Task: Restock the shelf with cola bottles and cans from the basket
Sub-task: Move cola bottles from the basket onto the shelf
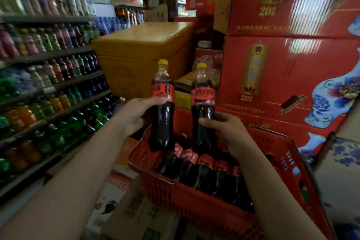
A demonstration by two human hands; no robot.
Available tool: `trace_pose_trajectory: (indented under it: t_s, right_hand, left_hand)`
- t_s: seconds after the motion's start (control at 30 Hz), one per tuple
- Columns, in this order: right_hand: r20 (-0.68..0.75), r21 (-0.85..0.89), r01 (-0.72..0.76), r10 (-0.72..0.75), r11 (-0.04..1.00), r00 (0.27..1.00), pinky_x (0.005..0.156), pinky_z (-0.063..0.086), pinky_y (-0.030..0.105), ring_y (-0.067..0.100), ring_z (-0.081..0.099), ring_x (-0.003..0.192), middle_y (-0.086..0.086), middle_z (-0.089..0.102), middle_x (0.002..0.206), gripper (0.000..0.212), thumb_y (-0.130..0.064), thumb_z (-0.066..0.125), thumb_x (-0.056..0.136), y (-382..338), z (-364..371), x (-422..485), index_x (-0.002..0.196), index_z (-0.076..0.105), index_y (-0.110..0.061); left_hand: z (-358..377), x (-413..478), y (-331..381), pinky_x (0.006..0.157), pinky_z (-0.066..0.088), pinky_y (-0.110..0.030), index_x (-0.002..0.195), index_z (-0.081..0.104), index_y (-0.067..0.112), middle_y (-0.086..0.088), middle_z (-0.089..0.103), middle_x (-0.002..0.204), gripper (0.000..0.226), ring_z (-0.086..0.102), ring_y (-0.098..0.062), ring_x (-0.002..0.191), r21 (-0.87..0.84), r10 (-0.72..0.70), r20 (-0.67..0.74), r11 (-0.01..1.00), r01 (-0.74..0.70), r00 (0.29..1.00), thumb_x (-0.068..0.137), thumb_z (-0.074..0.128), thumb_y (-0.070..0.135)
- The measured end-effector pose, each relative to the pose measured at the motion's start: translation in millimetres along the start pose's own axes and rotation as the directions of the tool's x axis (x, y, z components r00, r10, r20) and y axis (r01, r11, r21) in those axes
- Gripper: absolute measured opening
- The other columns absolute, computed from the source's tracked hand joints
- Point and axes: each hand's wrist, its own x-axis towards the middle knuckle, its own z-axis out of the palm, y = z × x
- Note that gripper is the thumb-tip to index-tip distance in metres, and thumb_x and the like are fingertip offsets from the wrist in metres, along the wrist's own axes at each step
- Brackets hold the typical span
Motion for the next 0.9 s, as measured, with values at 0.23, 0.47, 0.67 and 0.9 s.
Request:
trace_pose_trajectory:
  t_s: [0.23,0.47,0.67,0.9]
  right_hand:
    - [0.261,0.145,0.155,-0.189,0.977,0.947,0.078,0.057,0.031,0.019,0.073,0.092,0.004,0.075,0.101,0.038,-0.013,0.083,0.068,-32,92,5,0.105,0.072,-0.011]
    - [0.509,0.201,0.08,-0.174,0.976,0.843,0.069,0.059,0.032,0.022,0.073,0.087,0.006,0.075,0.099,0.035,-0.011,0.081,0.073,-27,223,-14,0.106,0.07,-0.009]
    - [0.684,0.18,-0.015,-0.114,0.984,0.72,0.071,0.056,0.034,0.025,0.073,0.09,0.008,0.074,0.101,0.036,-0.016,0.083,0.073,-1,346,-51,0.107,0.07,-0.011]
    - [0.822,0.17,-0.086,-0.093,0.982,0.562,0.069,0.06,0.035,0.025,0.073,0.089,0.007,0.075,0.1,0.03,-0.007,0.078,0.077,14,478,-97,0.105,0.069,-0.011]
  left_hand:
    - [-65,-66,30,0.069,0.049,-0.029,0.096,0.066,0.014,-0.003,0.074,0.087,0.025,0.067,-0.018,0.084,-0.087,0.144,-0.244,0.982,-0.17,0.959,0.076,0.073,0.028]
    - [-170,-149,6,0.068,0.051,-0.027,0.101,0.066,0.011,-0.005,0.069,0.093,0.041,0.066,-0.018,0.081,-0.122,0.139,-0.511,0.965,-0.232,0.848,0.065,0.073,0.028]
    - [-271,-227,-28,0.065,0.053,-0.027,0.103,0.068,0.007,-0.006,0.072,0.088,0.033,0.068,-0.018,0.076,-0.114,0.113,-0.711,0.956,-0.272,0.694,0.076,0.072,0.025]
    - [-371,-295,-50,0.054,0.054,-0.019,0.085,0.069,0.011,-0.001,0.072,0.07,0.004,0.068,-0.013,0.062,-0.064,0.15,-0.839,0.928,-0.368,0.524,0.085,0.066,0.011]
